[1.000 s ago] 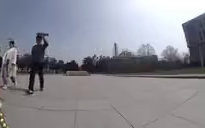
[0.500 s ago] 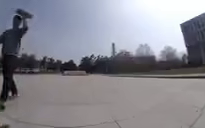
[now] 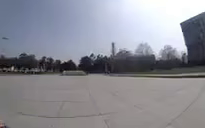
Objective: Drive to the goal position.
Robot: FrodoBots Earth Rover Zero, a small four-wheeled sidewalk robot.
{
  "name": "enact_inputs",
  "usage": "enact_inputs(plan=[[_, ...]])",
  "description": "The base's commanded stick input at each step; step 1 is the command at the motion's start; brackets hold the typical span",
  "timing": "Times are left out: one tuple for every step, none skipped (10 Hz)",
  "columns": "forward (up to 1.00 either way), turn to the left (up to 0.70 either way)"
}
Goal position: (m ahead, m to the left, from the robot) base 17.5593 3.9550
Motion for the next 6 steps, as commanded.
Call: enact_inputs(plan=[[1.0, 0.4], [1.0, 0.4], [1.0, 0.4], [1.0, 0.4], [1.0, 0.4], [1.0, 0.4]])
